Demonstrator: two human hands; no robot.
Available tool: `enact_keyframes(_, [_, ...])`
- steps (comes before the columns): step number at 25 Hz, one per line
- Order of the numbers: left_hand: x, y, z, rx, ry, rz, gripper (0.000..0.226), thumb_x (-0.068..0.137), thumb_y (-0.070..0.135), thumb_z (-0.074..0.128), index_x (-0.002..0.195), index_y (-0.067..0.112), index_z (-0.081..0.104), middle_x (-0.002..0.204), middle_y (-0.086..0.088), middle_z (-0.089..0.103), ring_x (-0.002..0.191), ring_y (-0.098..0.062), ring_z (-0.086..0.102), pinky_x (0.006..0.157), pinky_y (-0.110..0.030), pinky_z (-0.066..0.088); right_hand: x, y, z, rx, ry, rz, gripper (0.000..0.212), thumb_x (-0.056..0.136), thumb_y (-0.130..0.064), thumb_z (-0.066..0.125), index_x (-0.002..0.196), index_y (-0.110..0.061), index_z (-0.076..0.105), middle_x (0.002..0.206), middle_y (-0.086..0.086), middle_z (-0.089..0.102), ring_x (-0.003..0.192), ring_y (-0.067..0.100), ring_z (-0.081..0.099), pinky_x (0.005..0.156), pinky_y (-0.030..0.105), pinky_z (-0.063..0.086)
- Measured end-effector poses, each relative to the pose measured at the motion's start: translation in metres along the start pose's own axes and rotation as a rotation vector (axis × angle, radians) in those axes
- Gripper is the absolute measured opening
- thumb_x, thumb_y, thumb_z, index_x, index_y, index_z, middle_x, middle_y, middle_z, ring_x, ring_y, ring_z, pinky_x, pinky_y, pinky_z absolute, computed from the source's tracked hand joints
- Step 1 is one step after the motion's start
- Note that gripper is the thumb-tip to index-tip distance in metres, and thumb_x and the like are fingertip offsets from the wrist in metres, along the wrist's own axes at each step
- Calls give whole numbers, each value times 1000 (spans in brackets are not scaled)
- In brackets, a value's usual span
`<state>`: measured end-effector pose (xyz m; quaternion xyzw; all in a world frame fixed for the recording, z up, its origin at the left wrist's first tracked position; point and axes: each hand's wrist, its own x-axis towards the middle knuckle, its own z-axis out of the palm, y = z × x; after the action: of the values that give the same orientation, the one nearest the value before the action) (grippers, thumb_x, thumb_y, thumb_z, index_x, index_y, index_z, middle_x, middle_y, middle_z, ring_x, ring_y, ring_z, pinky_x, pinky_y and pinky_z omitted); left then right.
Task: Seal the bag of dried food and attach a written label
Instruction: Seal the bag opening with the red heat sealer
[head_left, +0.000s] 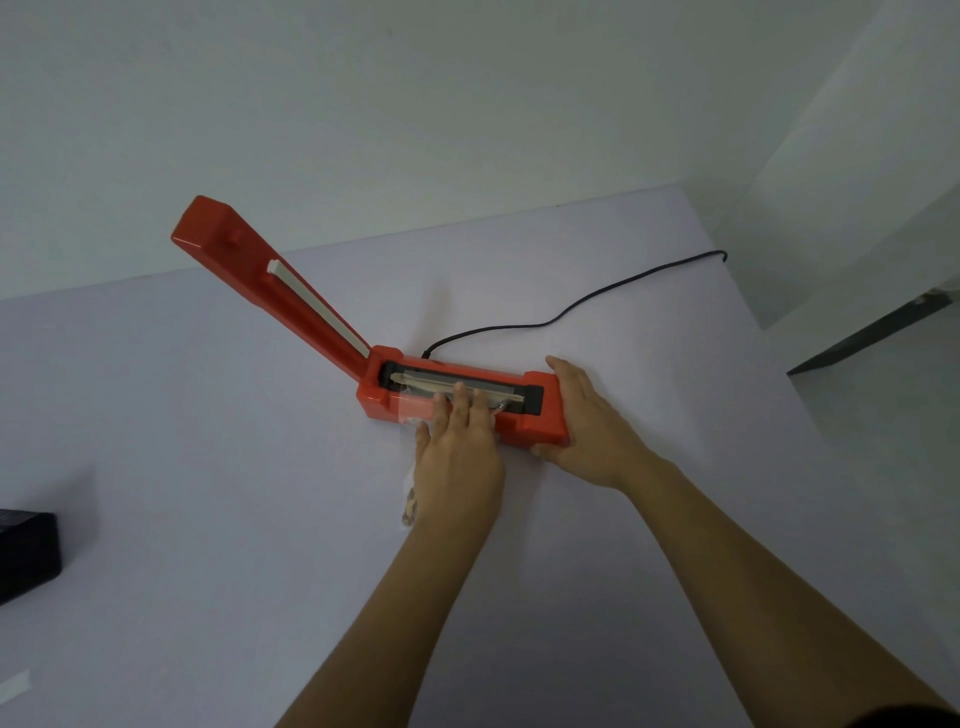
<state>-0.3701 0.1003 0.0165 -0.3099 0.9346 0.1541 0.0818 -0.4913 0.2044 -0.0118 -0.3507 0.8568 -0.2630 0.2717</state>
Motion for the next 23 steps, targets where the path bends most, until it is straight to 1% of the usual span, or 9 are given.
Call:
enact_keyframes(7, [4, 2, -16, -31, -48, -6, 45, 98, 10, 32, 143, 11, 29, 154, -9, 25, 143, -30, 18, 115, -47, 16, 0, 3, 1, -19, 5, -10, 104, 70, -25, 77, 146, -18, 6, 152, 5, 18, 132, 27, 34, 107, 44, 35])
enact_keyframes(11, [1, 0, -19, -289, 45, -68, 33, 100, 14, 32, 130, 11, 44, 137, -11, 47, 120, -33, 50, 101, -44, 41, 1, 4, 2, -10, -3, 13, 105, 70, -26, 78, 145, -23, 5, 152, 4, 18, 129, 29, 38, 105, 48, 38])
enact_keyframes(13, [-1, -3, -18, -397, 77, -79, 33, 101, 22, 29, 127, 13, 47, 129, -10, 53, 107, -33, 57, 92, -43, 48, 0, 3, 1, -20, -11, 2, 104, 71, -26, 77, 145, -21, 4, 152, 4, 17, 131, 28, 36, 106, 46, 36])
enact_keyframes(15, [-3, -6, -19, -516, 85, -101, 36, 101, 28, 27, 129, 17, 48, 127, -10, 56, 103, -31, 59, 91, -41, 49, 0, 2, -1, -29, -13, -9, 103, 72, -25, 76, 146, -19, 5, 152, 6, 16, 132, 27, 34, 108, 44, 35])
enact_keyframes(18, [-3, -13, -28, -719, 83, -144, 38, 101, 30, 29, 133, 23, 48, 114, -5, 58, 87, -14, 58, 82, -23, 48, -1, 0, -2, -31, -14, -17, 101, 72, -23, 75, 146, -17, 5, 152, 6, 17, 130, 28, 36, 106, 43, 36])
enact_keyframes(20, [-1, -20, -32, -888, 97, -194, 37, 100, 32, 32, 128, 23, 53, 104, -8, 62, 78, -10, 56, 79, -25, 51, 0, 0, -3, -31, -10, -23, 100, 73, -23, 74, 146, -16, 6, 151, 7, 19, 128, 28, 39, 104, 42, 38])
enact_keyframes(21, [0, -24, -35, -983, 90, -227, 37, 99, 34, 34, 126, 21, 55, 103, -6, 62, 82, -10, 57, 83, -28, 52, 0, 0, -3, -28, -8, -23, 99, 73, -23, 74, 145, -16, 7, 150, 7, 20, 126, 28, 41, 102, 41, 39])
enact_keyframes(22, [0, -28, -36, -1077, 72, -255, 37, 99, 36, 35, 124, 20, 56, 104, 0, 61, 88, -9, 57, 84, -25, 51, 1, 0, -4, -25, -6, -24, 98, 74, -22, 74, 145, -17, 7, 150, 7, 21, 124, 28, 43, 100, 41, 41])
enact_keyframes(23, [0, -31, -40, -1145, 49, -272, 36, 98, 36, 36, 122, 18, 57, 105, 6, 60, 92, -5, 56, 77, -15, 51, 1, 0, -4, -26, -5, -25, 97, 74, -22, 73, 145, -17, 7, 149, 6, 22, 123, 28, 44, 99, 41, 42])
